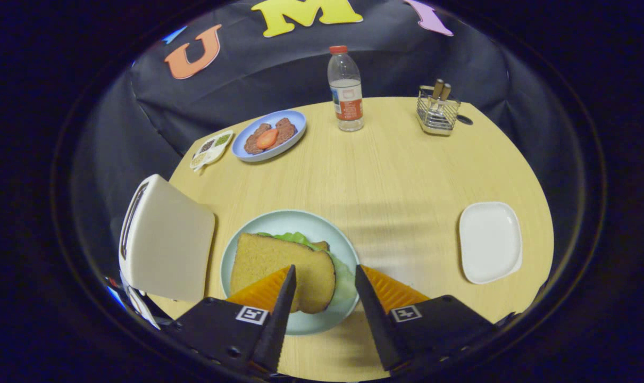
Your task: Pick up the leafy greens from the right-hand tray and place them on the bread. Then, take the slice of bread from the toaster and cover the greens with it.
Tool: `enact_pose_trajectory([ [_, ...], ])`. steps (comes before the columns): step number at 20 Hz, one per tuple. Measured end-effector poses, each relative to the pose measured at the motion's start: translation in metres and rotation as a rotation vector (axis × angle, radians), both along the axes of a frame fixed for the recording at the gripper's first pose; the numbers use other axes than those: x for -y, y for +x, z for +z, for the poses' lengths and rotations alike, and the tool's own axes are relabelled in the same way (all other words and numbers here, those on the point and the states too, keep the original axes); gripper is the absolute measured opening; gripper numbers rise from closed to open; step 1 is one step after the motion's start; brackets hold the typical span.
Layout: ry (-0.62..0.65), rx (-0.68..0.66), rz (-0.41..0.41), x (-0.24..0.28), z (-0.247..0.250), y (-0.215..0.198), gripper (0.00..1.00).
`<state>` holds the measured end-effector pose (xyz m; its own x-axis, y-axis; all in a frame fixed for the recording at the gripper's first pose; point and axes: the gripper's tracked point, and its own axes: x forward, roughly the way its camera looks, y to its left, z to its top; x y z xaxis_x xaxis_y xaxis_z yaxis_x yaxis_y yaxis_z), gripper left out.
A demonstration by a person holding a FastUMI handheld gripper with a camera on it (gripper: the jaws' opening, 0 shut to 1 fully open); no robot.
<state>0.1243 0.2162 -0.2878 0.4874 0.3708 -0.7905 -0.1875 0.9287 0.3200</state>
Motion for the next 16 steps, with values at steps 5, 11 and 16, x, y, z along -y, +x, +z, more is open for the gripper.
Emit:
enact_pose_trajectory([
  [5, -0.012, 0.170, 0.021, 0.026, 0.046, -0.006, 0.90],
  [11, -0.022, 0.432, 0.010, 0.055, 0.122, -0.019, 0.97],
  [16, -0.007, 0.725, -0.094, 0.083, 0.231, -0.040, 0.97],
])
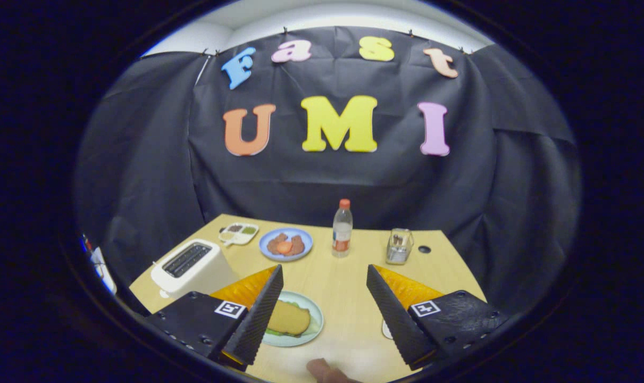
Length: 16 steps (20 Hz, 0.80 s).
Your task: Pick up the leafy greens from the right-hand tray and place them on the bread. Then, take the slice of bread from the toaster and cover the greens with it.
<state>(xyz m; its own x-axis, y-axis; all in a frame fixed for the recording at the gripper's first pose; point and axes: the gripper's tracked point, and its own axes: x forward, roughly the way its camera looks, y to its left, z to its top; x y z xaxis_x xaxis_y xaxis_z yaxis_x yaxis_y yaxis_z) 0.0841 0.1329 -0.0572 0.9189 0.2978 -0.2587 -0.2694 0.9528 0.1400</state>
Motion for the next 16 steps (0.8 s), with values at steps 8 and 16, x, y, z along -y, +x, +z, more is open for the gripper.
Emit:
enact_pose_trajectory([
  [8, -0.030, 0.182, -0.211, 0.022, 0.092, -0.057, 0.97],
  [16, -0.038, 0.232, -0.249, 0.017, 0.119, -0.069, 0.96],
])
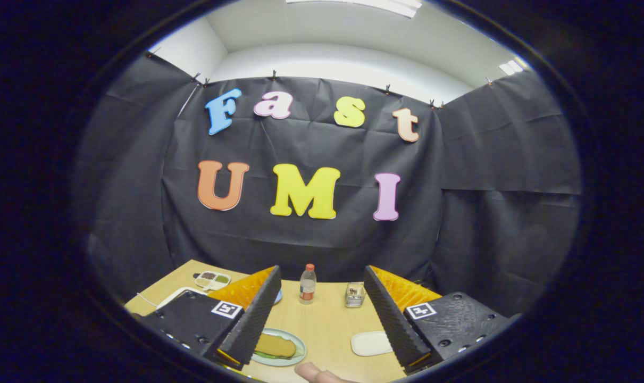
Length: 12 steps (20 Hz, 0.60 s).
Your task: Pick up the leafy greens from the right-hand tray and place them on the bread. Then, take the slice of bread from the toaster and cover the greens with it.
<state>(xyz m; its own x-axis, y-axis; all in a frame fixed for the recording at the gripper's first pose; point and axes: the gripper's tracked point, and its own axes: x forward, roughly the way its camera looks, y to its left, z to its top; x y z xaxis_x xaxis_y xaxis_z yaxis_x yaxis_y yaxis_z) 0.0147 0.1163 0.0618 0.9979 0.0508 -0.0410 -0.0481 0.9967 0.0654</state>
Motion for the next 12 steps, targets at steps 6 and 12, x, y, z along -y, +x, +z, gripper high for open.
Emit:
enact_pose_trajectory([
  [6, 0.008, 0.000, 0.044, 0.012, 0.002, -0.012, 0.96],
  [12, 0.011, -0.023, 0.120, 0.017, -0.009, -0.019, 0.96],
])
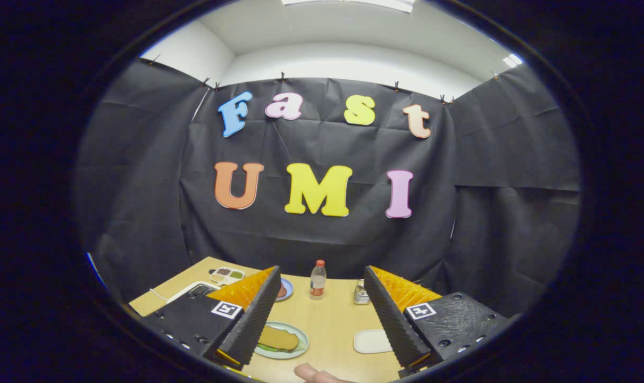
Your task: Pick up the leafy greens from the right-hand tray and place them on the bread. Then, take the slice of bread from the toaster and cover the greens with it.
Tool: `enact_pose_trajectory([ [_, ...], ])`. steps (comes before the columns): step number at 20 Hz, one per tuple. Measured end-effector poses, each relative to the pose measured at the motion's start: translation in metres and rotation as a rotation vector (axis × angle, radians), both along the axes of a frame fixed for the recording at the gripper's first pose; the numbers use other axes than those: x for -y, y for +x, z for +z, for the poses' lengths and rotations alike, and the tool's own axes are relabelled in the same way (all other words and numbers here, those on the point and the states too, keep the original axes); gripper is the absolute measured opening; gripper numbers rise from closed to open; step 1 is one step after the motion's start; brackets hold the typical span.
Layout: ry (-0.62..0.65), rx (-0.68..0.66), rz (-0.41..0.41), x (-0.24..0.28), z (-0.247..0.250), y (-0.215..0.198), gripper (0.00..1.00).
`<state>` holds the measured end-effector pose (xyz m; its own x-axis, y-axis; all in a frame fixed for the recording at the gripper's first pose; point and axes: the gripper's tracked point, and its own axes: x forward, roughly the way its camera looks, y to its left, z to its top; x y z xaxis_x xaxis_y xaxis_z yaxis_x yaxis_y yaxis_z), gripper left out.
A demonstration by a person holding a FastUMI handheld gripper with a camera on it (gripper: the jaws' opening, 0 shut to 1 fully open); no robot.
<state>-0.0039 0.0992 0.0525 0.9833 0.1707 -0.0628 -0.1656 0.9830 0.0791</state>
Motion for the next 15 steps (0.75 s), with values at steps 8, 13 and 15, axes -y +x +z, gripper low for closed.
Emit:
enact_pose_trajectory([
  [8, 0.019, -0.017, 0.079, 0.003, -0.016, -0.003, 0.96],
  [13, 0.033, -0.040, 0.106, 0.009, -0.029, -0.004, 0.96],
  [15, 0.035, -0.052, 0.111, 0.012, -0.034, -0.003, 0.96],
])
